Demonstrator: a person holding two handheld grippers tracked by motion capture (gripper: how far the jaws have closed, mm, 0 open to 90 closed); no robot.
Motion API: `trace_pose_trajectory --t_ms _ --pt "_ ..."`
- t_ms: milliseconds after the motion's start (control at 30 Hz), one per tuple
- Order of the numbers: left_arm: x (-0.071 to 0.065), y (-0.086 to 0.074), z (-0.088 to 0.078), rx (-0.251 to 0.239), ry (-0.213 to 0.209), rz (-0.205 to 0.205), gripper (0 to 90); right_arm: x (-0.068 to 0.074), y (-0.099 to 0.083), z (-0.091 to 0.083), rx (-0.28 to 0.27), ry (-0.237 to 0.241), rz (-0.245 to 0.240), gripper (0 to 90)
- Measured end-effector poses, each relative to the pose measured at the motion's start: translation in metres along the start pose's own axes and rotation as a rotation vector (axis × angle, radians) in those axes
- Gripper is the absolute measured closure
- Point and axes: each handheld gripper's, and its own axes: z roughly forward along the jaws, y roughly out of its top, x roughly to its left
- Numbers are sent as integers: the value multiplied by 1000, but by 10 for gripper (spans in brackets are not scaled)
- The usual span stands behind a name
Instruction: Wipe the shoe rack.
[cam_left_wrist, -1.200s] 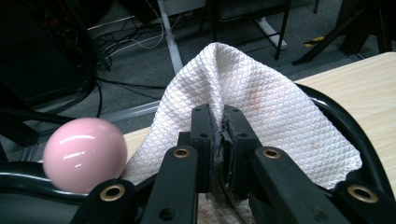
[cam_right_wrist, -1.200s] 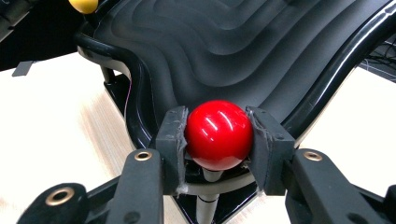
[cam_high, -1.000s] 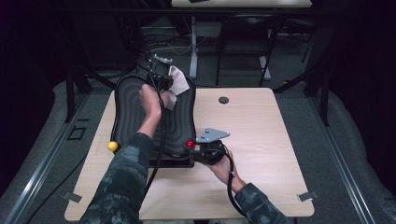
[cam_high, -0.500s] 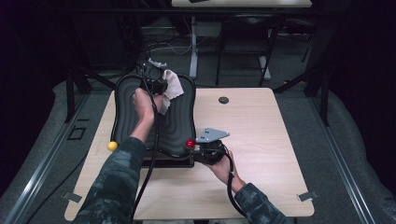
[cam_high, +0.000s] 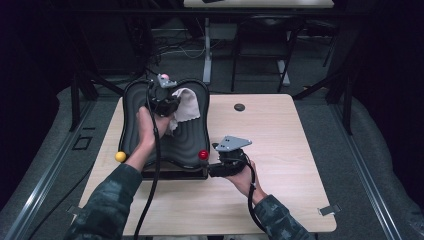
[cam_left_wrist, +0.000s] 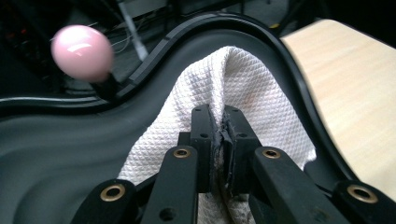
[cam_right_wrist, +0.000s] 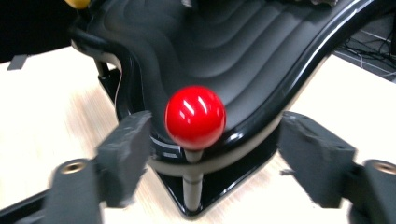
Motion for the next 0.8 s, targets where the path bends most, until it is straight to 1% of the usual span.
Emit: trace_pose_trajectory --t_ms 67,100,133,167,200,233,300,333,367,400,433,467,500,533,600,700,767,800 --pt "-7 -6 -9 -6 -35 17 839 0 -4 -2 13 -9 -2 190" --pt "-9 -8 -13 -7 -44 26 839 -1 -7 -2 19 -13 -1 163" --pt "-14 -11 -20 -14 -68 40 839 -1 -9 -2 26 -14 0 151" --pt "-17 -13 -23 -13 -79 47 839 -3 -13 -4 39 -27 10 142" --pt "-20 -15 -27 -14 -90 54 839 -4 -14 -4 41 -26 15 137" --pt "-24 -17 -31 -17 -103 71 839 -5 -16 -5 47 -31 19 134" --pt "-34 -22 -41 -19 -142 97 839 -8 -21 -9 57 -38 31 132" --pt "-38 -23 -44 -23 -152 102 839 -10 -24 -11 67 -45 37 131" --pt "-42 -24 -48 -23 -167 116 839 -11 -27 -11 60 -30 42 131" --pt "-45 -26 -50 -29 -176 119 839 -13 -29 -12 63 -33 50 130" --pt "-51 -29 -56 -33 -203 121 839 -13 -30 -14 73 -48 53 129" --pt "-54 -30 -57 -32 -212 129 839 -15 -32 -16 76 -59 62 127" --pt "-58 -32 -59 -30 -223 129 839 -16 -33 -17 77 -50 66 124" --pt "-62 -34 -60 -26 -240 139 839 -17 -35 -17 70 -49 71 122" --pt "-73 -39 -60 -14 -266 155 839 -19 -37 -18 77 -65 80 120" --pt "-87 -48 -55 -7 -312 147 838 -21 -39 -17 83 -63 91 119" --pt "-93 -53 -50 5 -351 133 838 -22 -41 -16 91 -66 102 120" --pt "-98 -56 -48 15 -368 139 837 -23 -41 -16 93 -67 104 121"
